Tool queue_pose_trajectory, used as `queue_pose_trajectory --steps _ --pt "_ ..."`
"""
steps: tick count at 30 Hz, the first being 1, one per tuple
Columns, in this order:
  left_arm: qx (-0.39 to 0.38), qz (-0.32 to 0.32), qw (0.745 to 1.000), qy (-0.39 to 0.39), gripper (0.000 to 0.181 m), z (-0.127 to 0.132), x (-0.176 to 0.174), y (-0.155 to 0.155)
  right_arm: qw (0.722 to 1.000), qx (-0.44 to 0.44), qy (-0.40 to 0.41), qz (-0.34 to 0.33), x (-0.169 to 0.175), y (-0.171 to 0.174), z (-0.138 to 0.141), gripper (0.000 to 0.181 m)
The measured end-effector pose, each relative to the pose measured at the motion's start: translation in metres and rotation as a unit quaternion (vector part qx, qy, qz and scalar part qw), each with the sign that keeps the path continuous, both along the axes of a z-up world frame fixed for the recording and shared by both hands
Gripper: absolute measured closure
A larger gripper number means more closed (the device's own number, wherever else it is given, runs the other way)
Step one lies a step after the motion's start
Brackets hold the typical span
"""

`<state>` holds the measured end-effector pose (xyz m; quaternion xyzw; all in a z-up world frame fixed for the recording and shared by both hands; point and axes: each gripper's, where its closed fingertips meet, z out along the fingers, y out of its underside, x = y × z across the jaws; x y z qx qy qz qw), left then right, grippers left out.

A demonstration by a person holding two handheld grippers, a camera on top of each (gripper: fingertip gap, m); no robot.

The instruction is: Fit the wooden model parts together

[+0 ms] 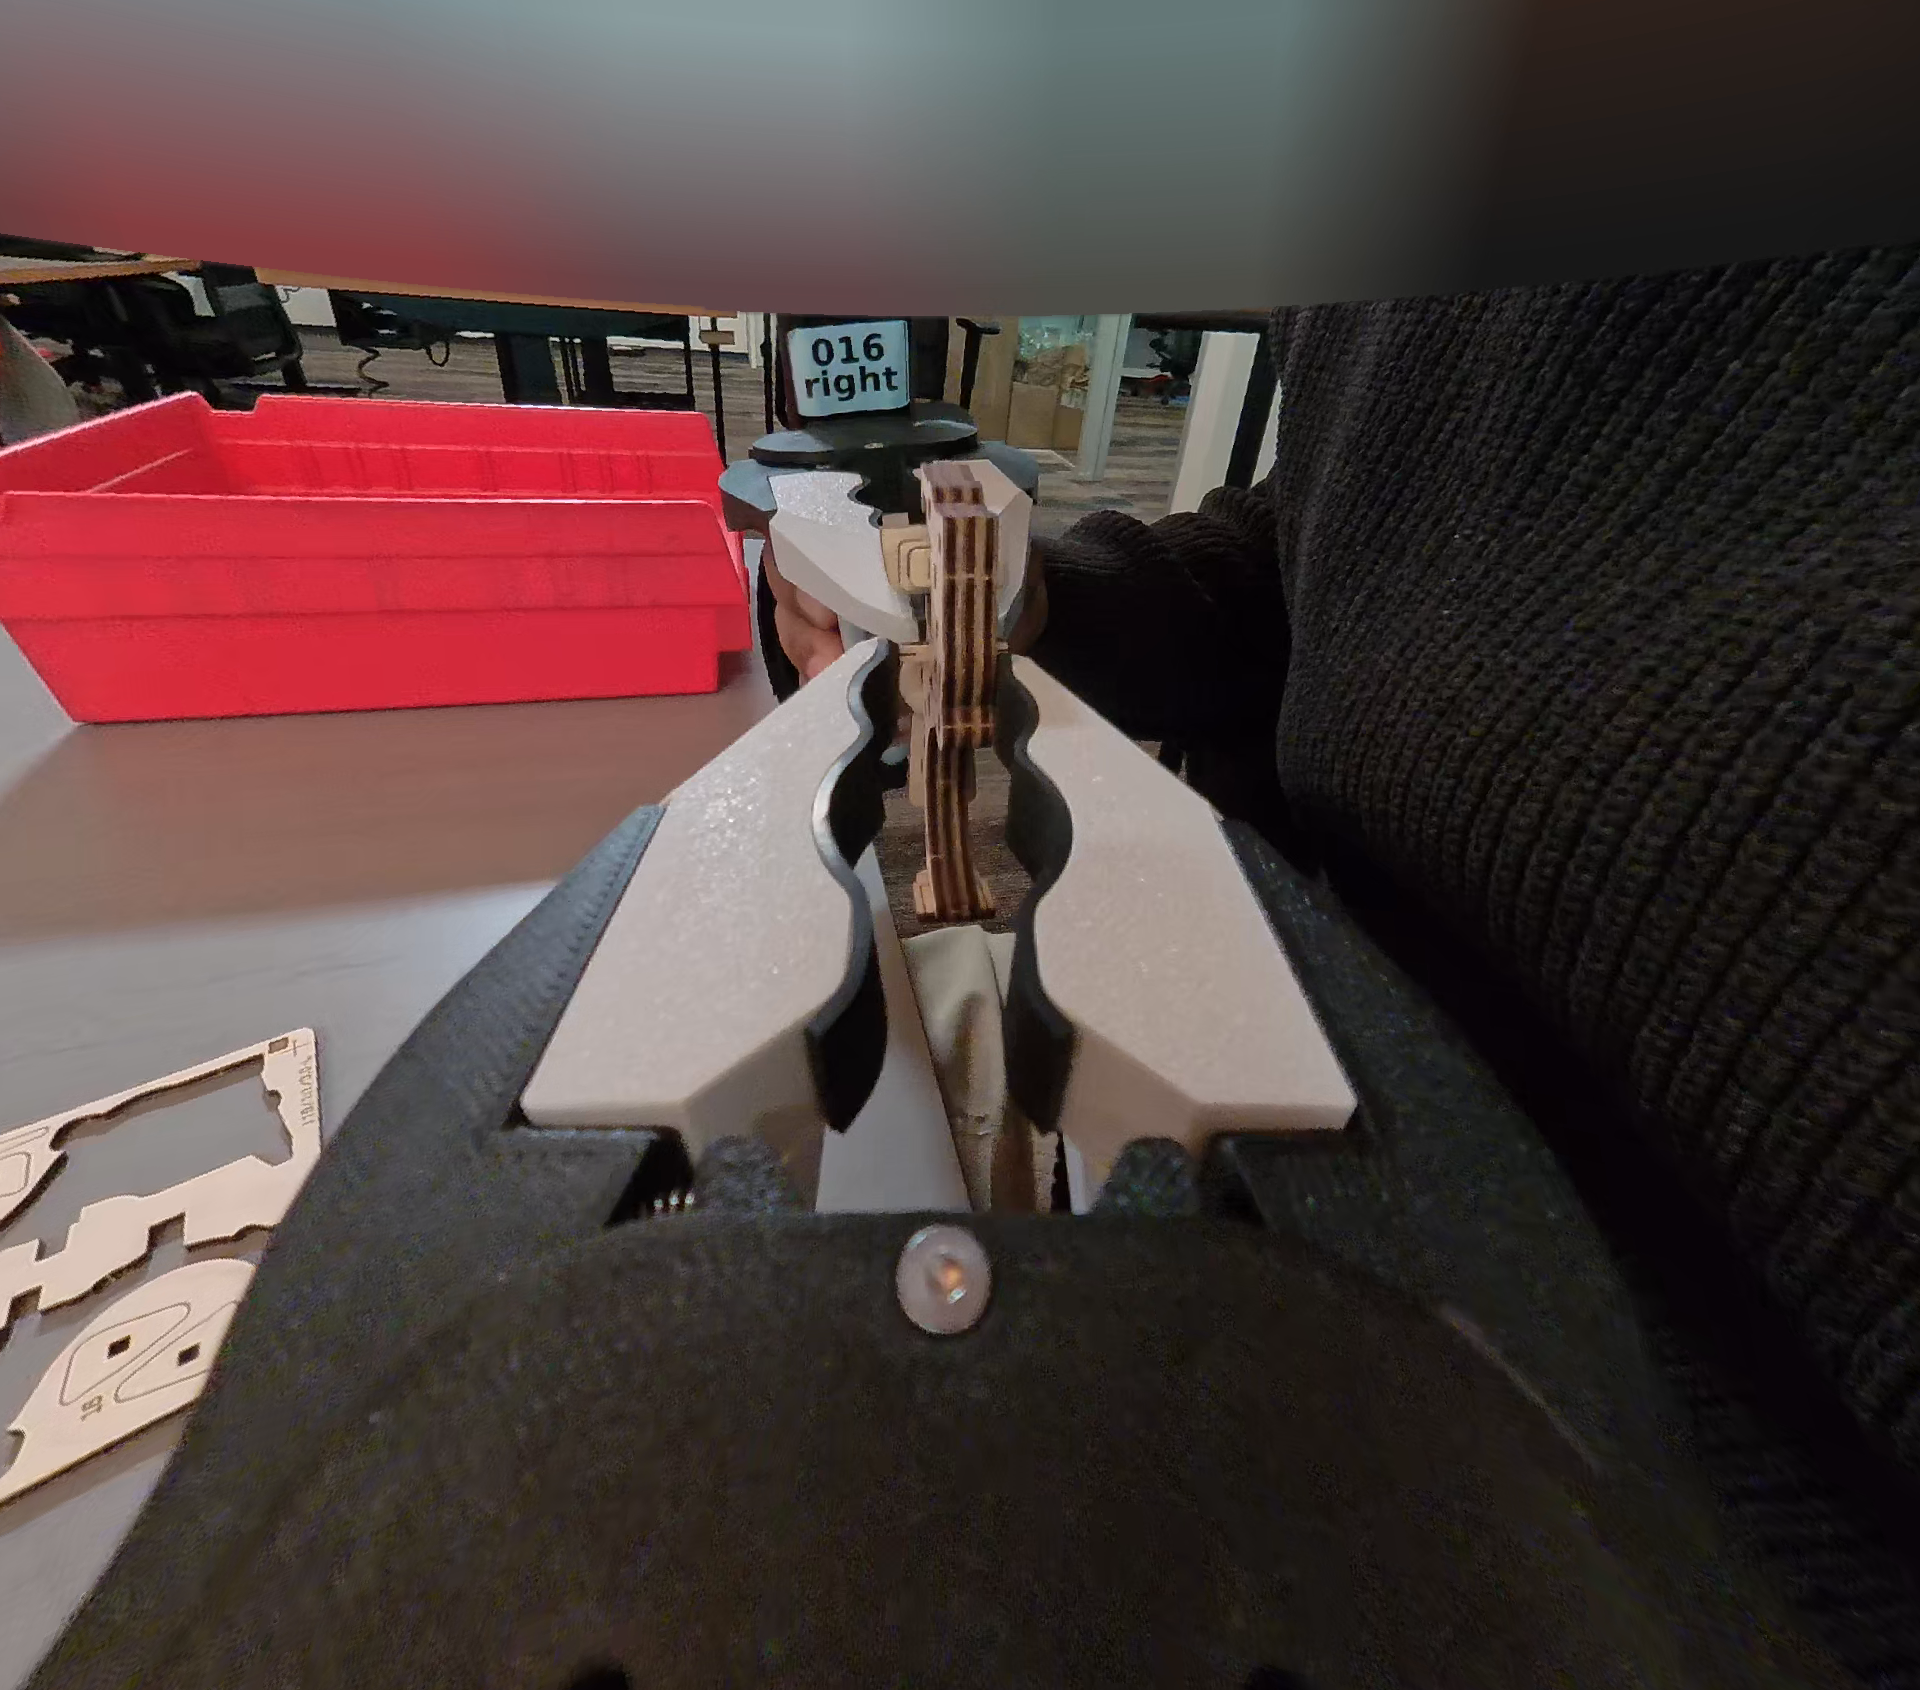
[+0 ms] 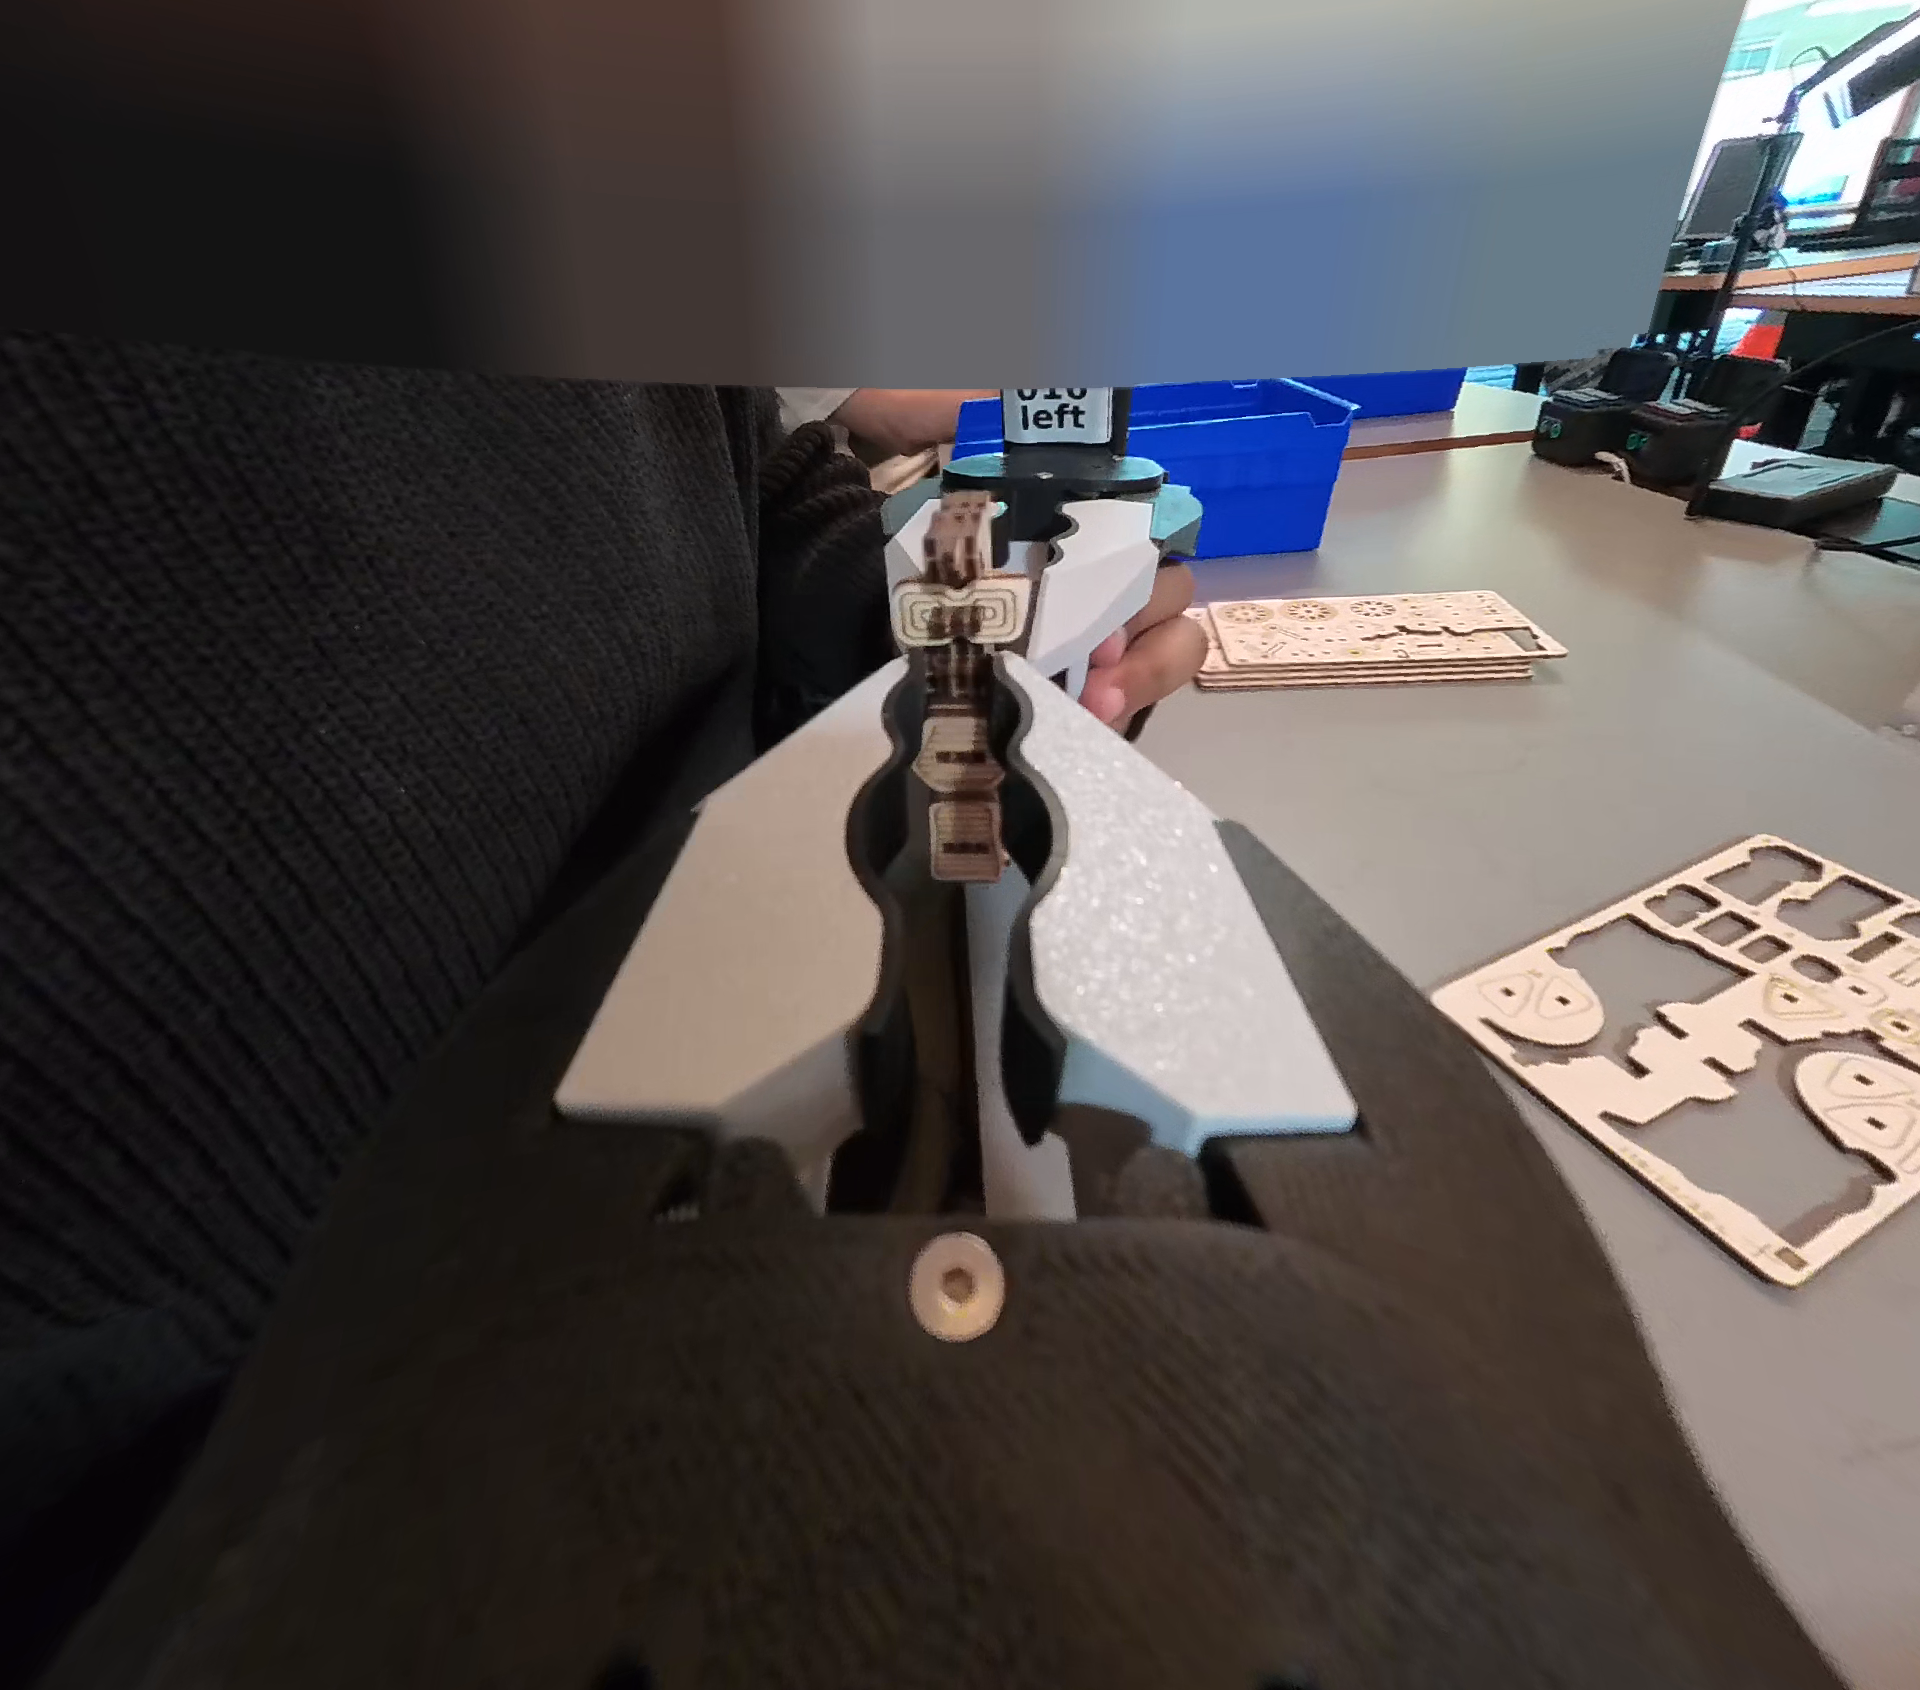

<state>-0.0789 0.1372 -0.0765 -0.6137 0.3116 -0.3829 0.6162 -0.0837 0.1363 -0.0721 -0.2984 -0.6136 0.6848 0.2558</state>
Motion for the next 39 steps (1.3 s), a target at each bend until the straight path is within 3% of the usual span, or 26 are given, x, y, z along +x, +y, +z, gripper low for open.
queue_pose_trajectory --steps 39 --pt "-0.04 -0.01 0.999 -0.003 0.164 -0.0073 -0.0001 0.0012 0.997 -0.06 -0.047 0.026 0.0002 0.0017 -0.0031 0.171"
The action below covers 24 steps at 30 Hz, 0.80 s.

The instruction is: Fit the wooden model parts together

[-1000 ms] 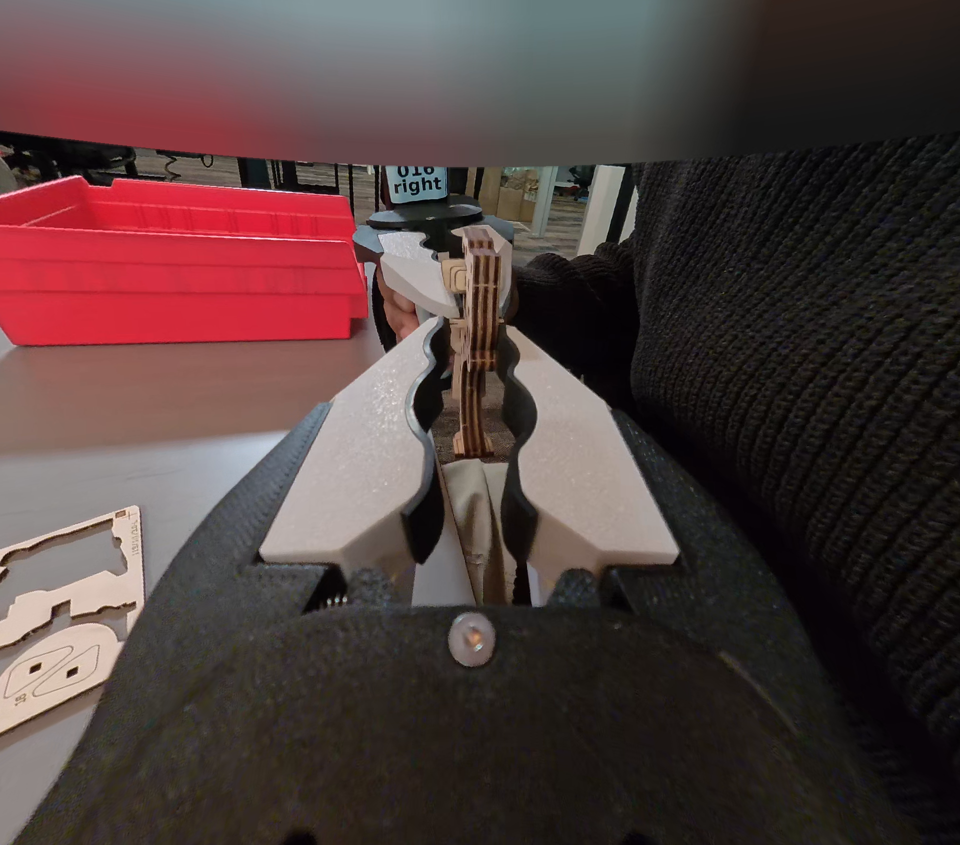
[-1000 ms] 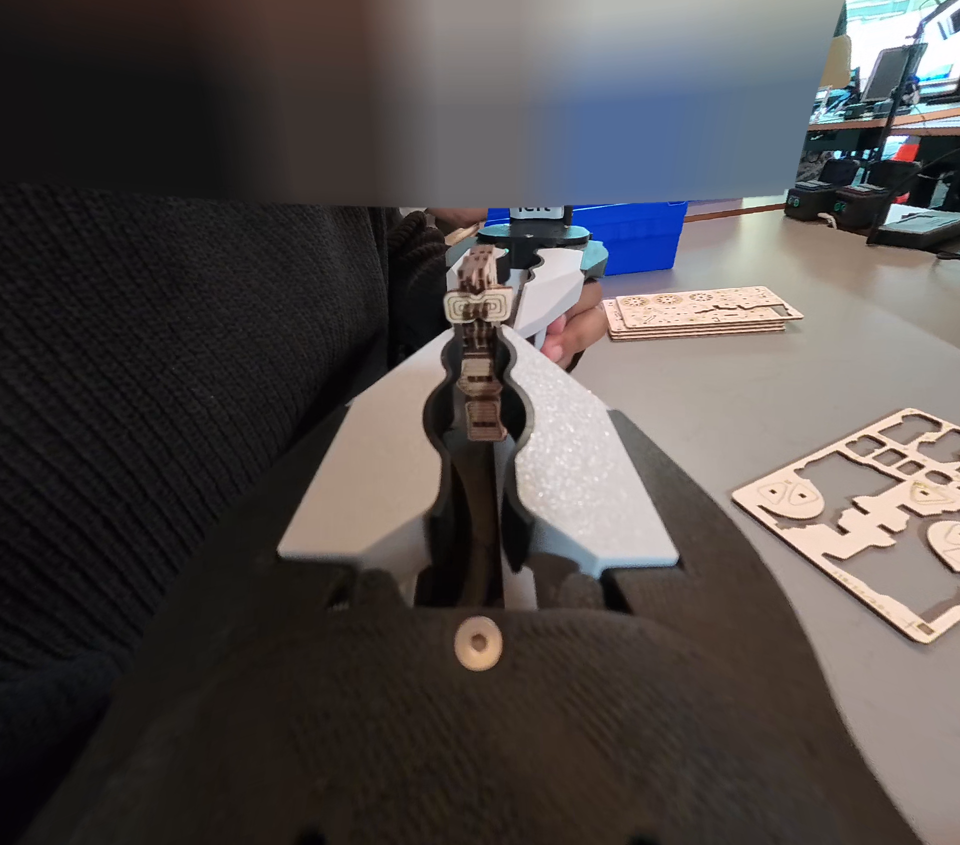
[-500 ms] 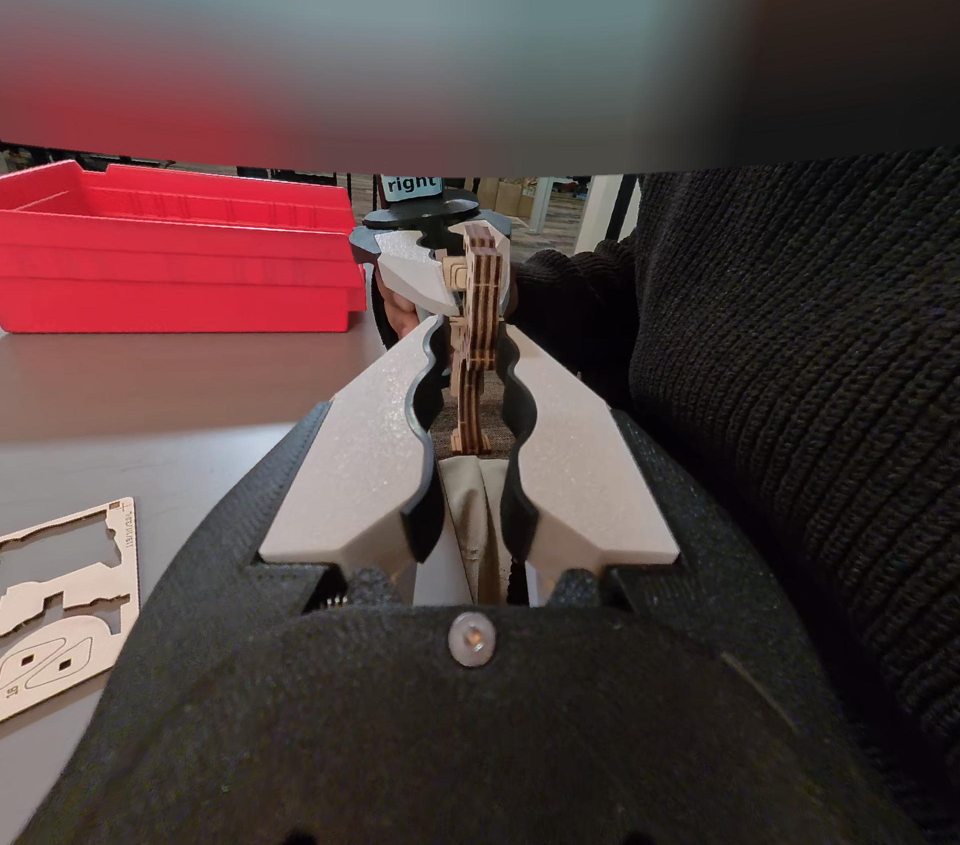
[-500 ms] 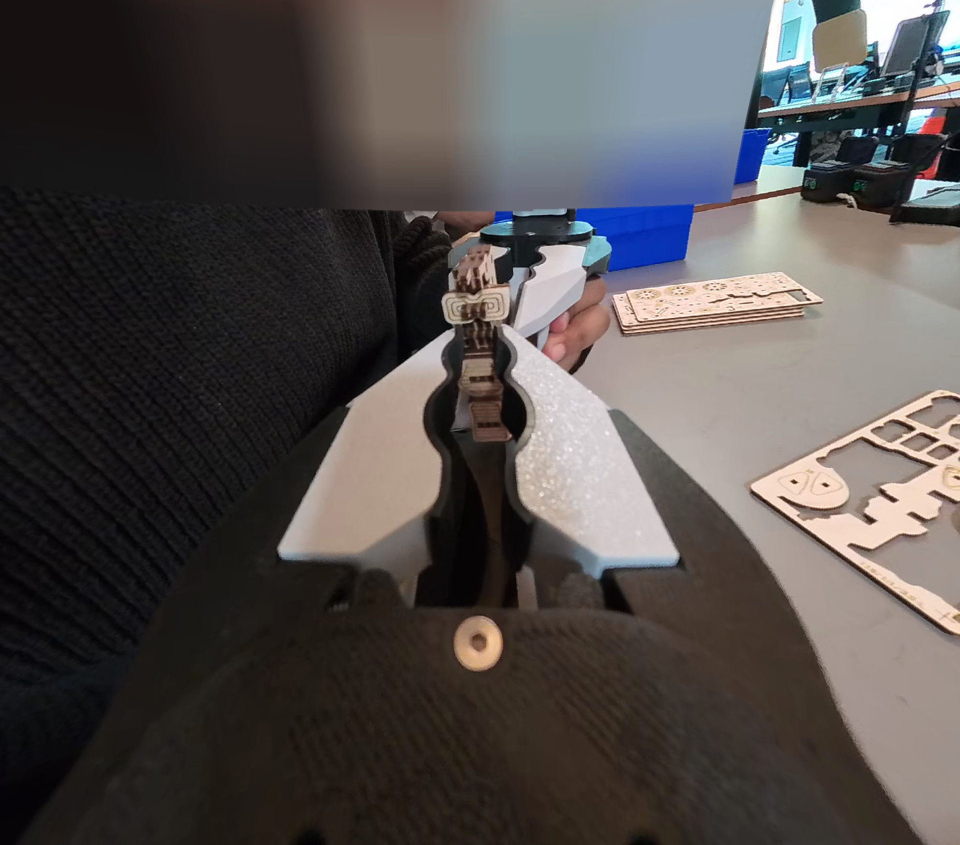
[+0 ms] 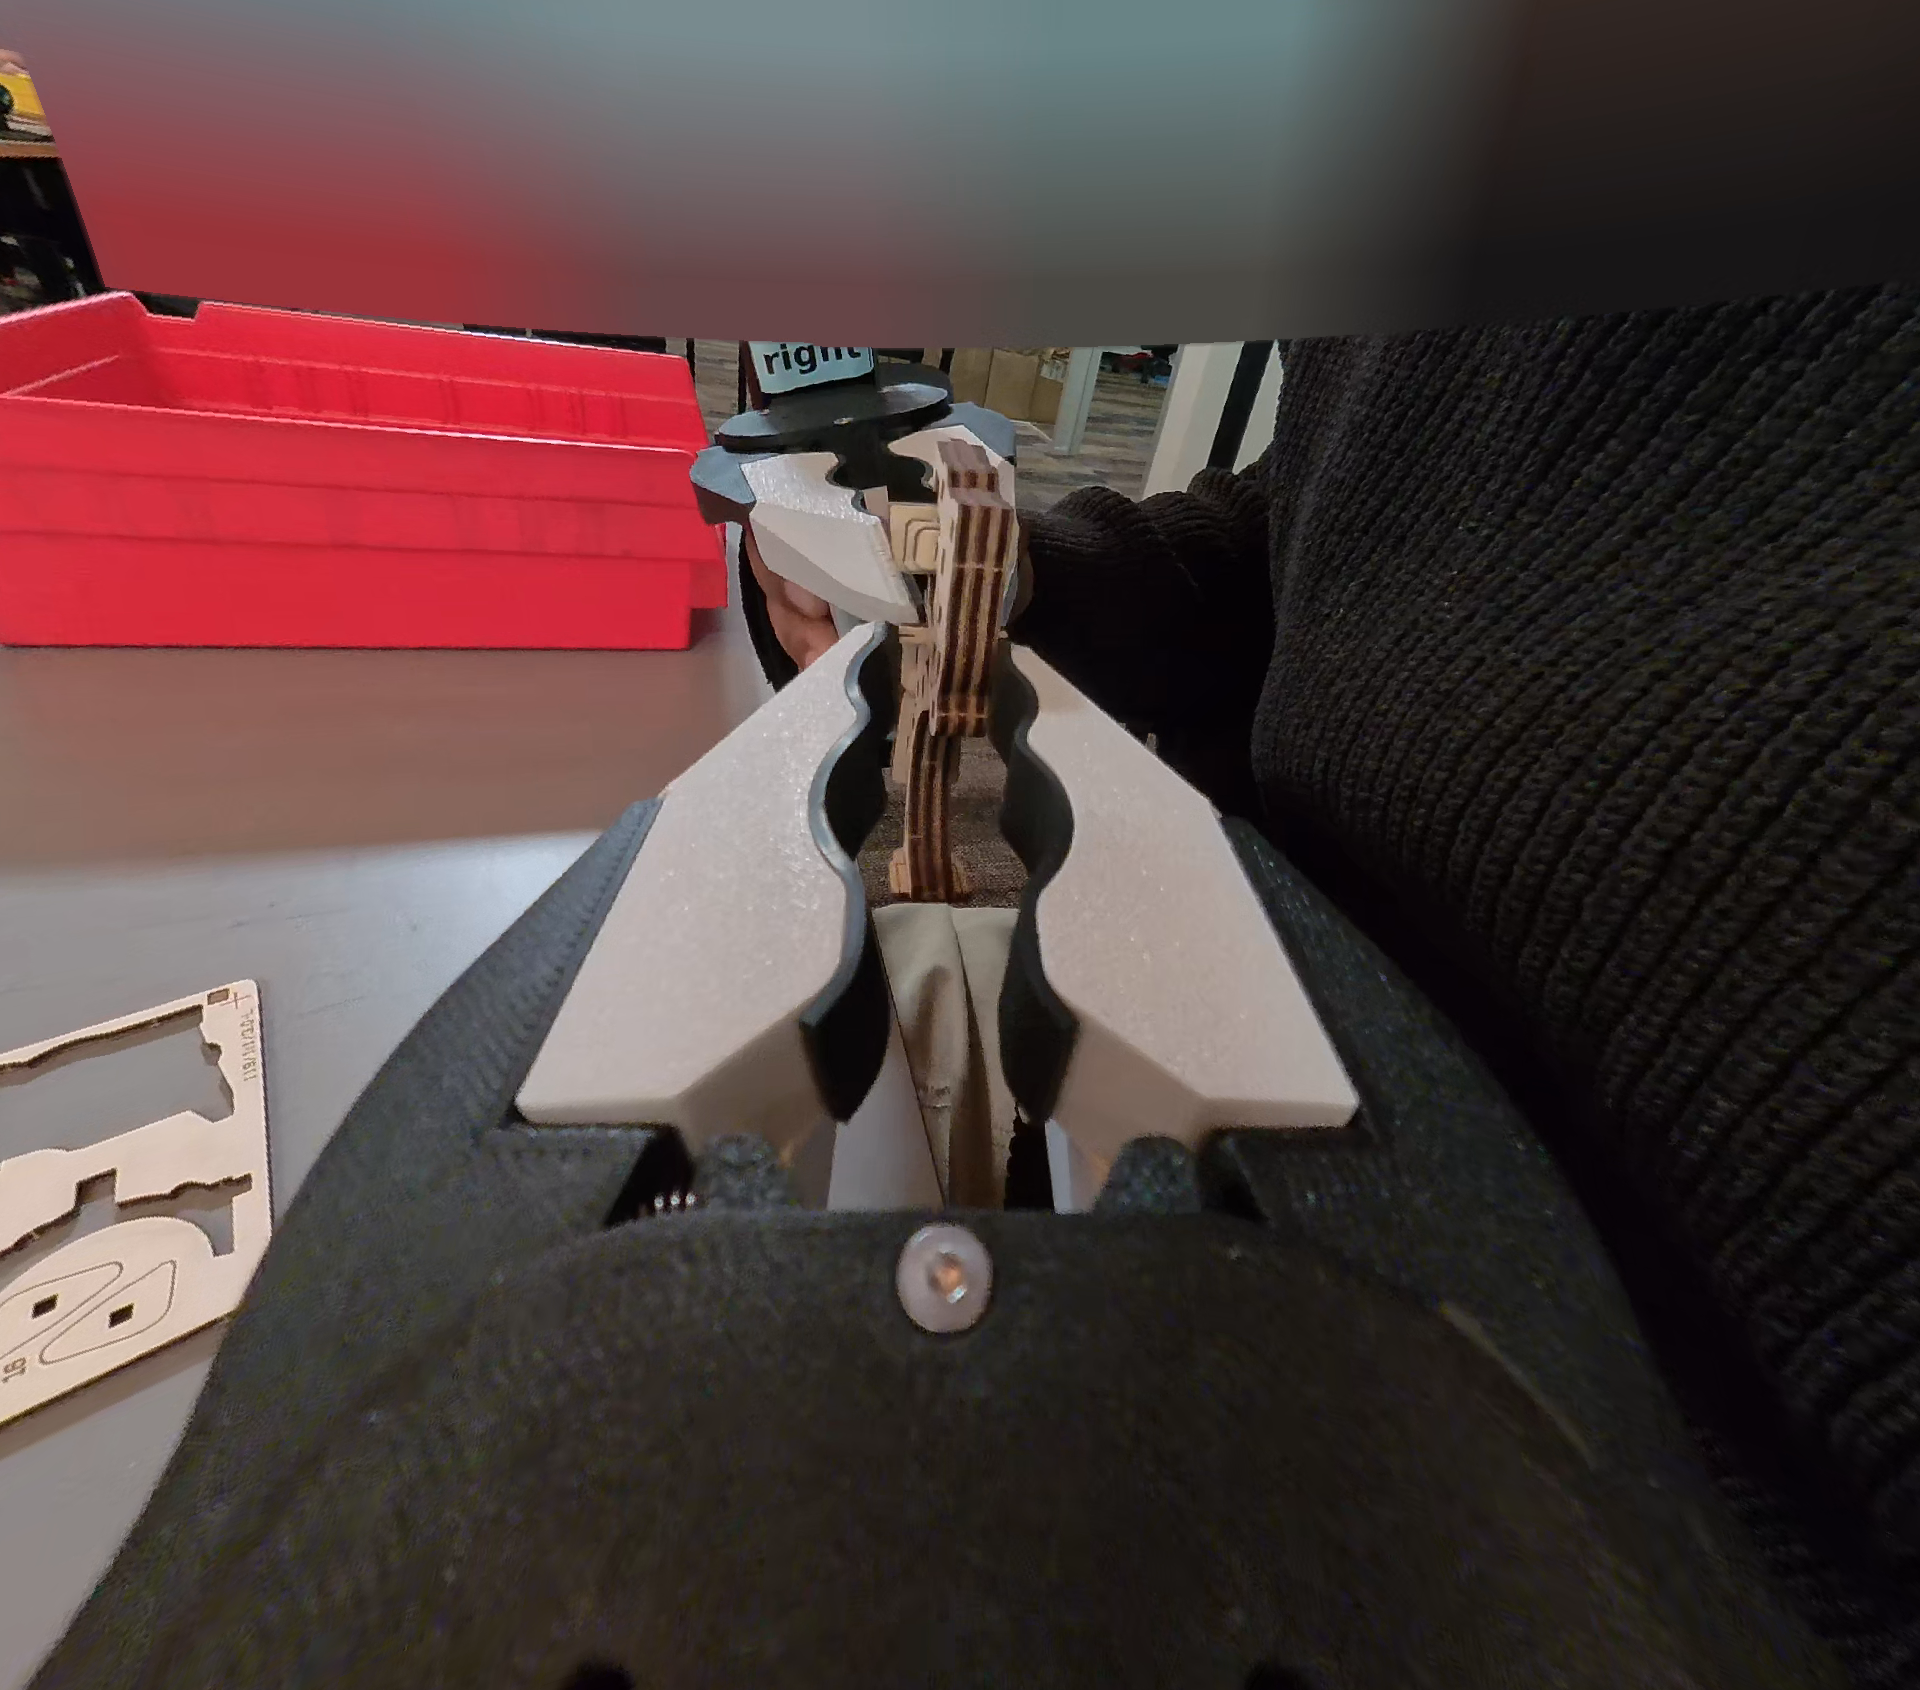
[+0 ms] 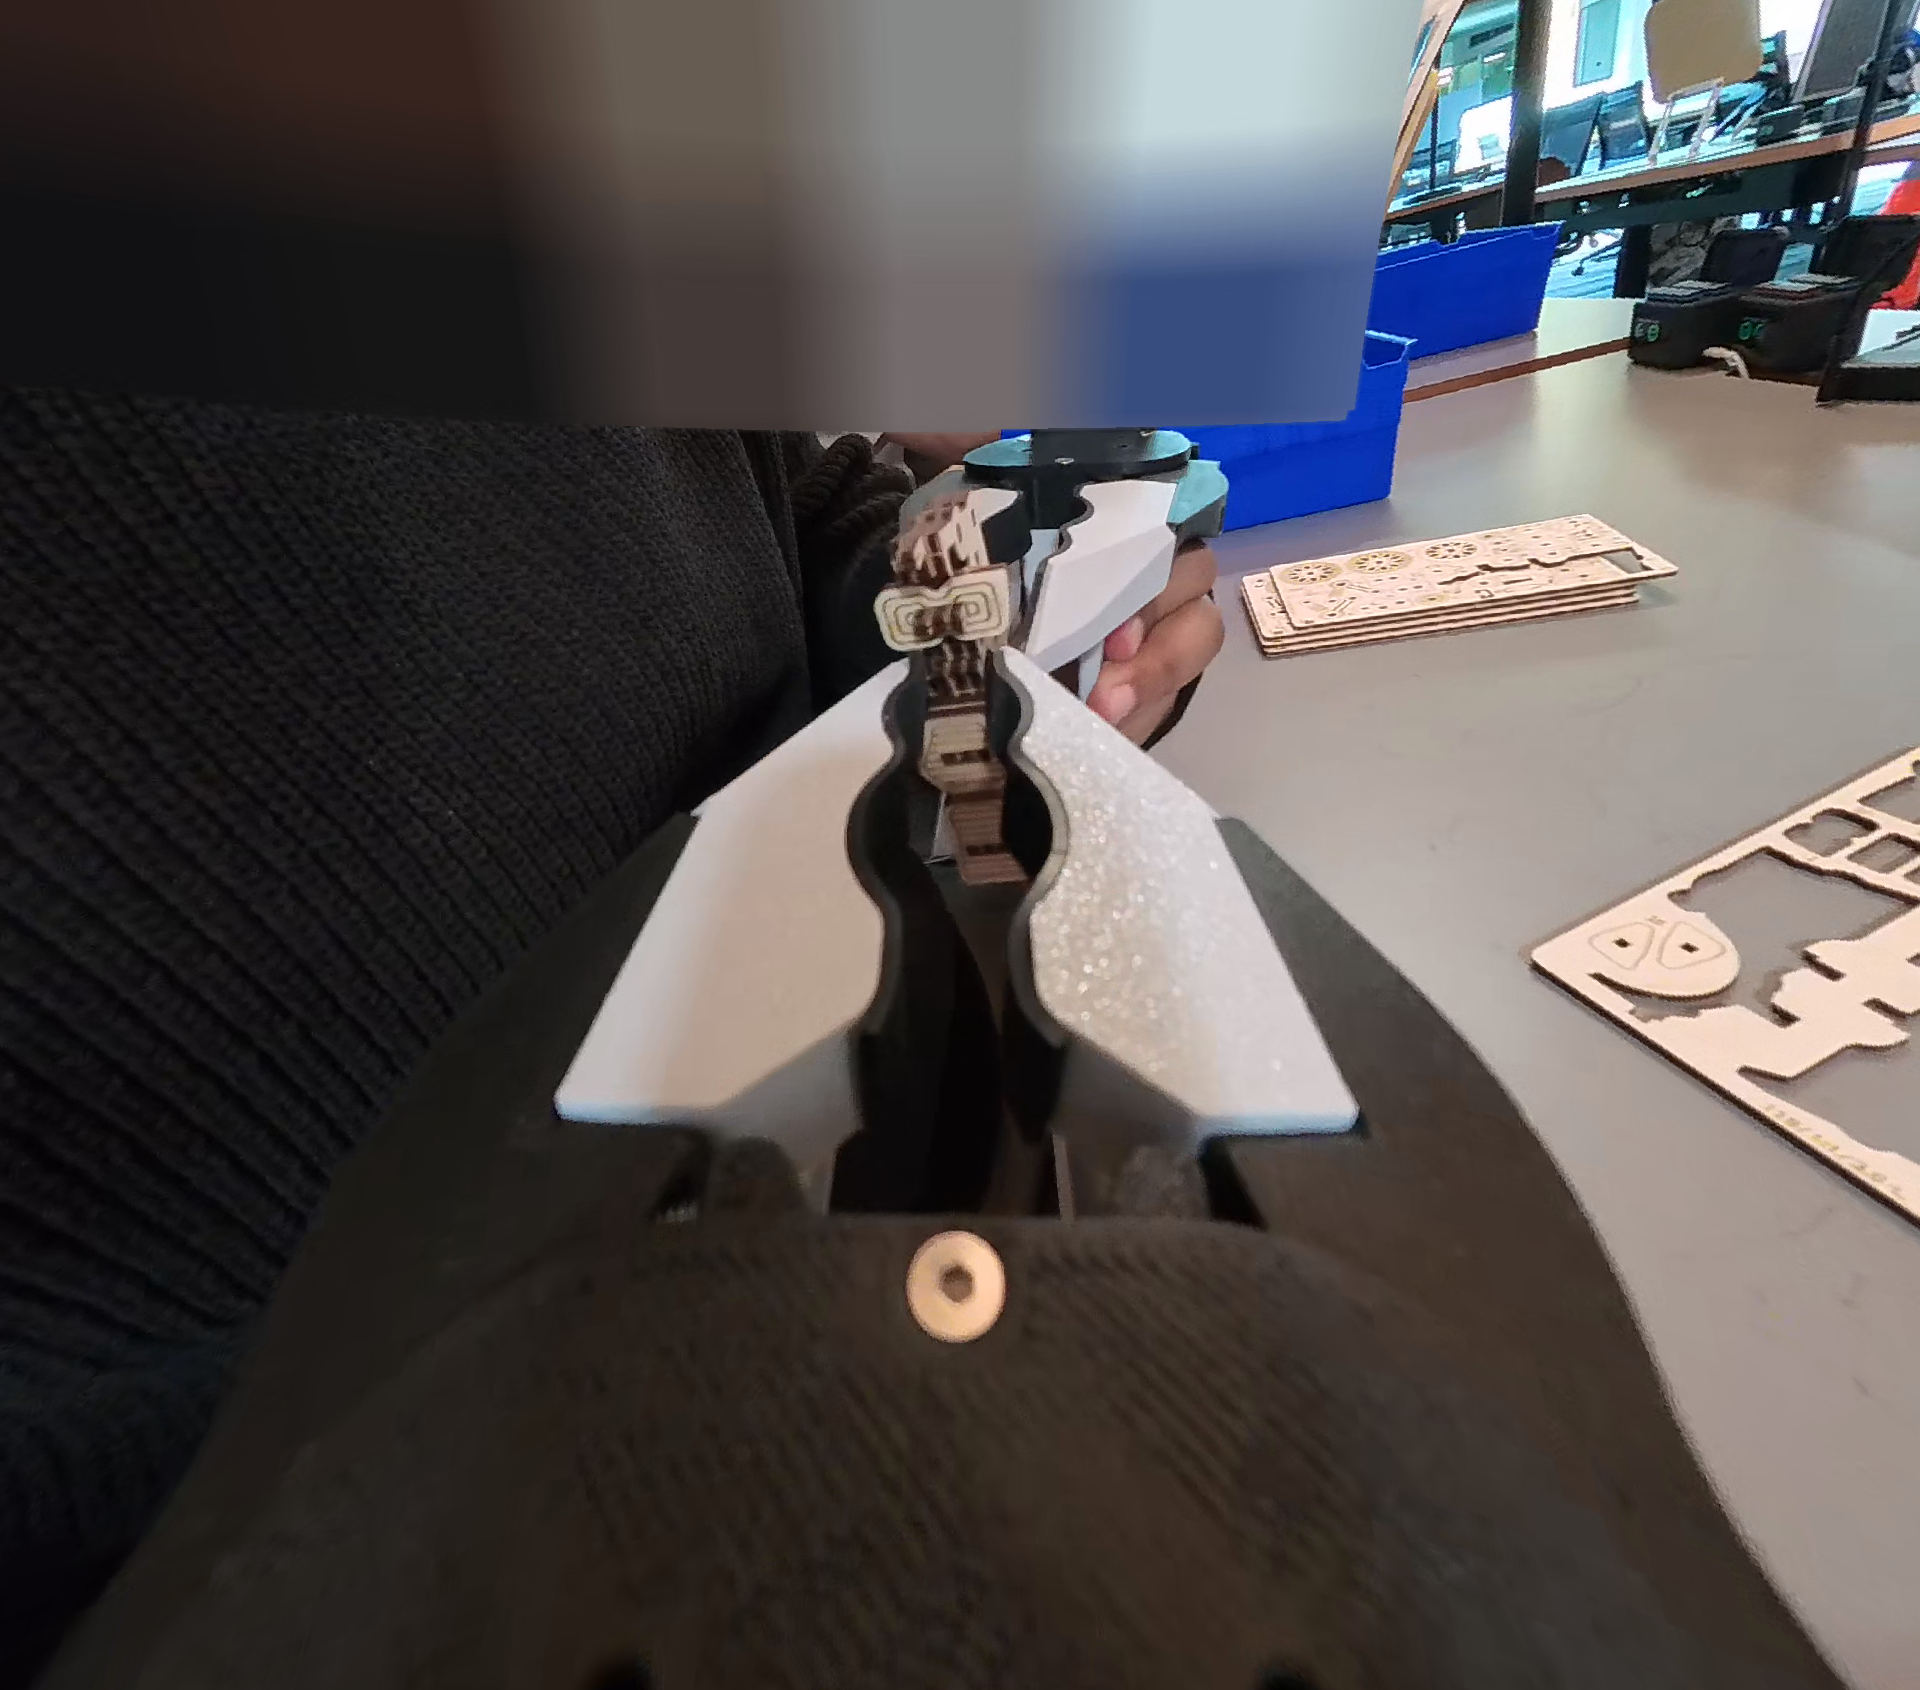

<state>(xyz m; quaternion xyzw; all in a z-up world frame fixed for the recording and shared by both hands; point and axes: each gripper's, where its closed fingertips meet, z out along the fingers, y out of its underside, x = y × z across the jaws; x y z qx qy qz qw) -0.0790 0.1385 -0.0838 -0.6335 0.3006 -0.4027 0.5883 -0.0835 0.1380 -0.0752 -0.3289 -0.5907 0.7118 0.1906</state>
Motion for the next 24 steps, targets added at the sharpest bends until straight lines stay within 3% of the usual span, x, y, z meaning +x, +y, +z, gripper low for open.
queue_pose_trajectory --steps 24 --pt "-0.041 -0.017 0.997 -0.066 0.164 0.0 -0.0084 0.0049 0.998 -0.035 -0.056 -0.005 -0.0077 0.0044 -0.0082 0.171"
